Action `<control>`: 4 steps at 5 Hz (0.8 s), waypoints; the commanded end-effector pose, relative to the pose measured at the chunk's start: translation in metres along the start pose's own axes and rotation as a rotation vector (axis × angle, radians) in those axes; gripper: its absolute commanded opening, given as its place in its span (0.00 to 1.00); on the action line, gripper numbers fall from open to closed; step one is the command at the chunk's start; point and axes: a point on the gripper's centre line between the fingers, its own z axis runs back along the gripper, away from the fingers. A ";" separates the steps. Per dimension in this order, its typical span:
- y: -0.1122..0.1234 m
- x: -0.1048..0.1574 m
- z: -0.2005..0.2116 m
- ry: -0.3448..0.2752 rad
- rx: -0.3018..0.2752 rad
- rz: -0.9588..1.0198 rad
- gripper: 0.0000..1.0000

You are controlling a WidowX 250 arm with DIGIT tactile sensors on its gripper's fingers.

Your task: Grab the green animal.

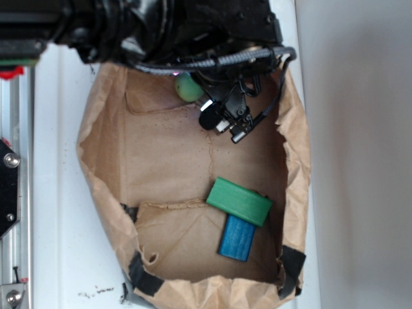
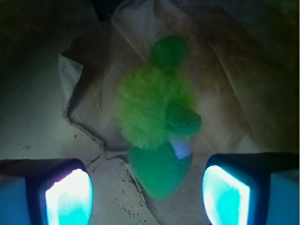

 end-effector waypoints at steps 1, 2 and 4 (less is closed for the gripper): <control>0.000 0.054 -0.040 -0.109 0.126 0.106 1.00; -0.003 0.048 -0.035 -0.153 0.124 0.085 1.00; -0.002 0.042 -0.027 -0.180 0.098 0.066 0.00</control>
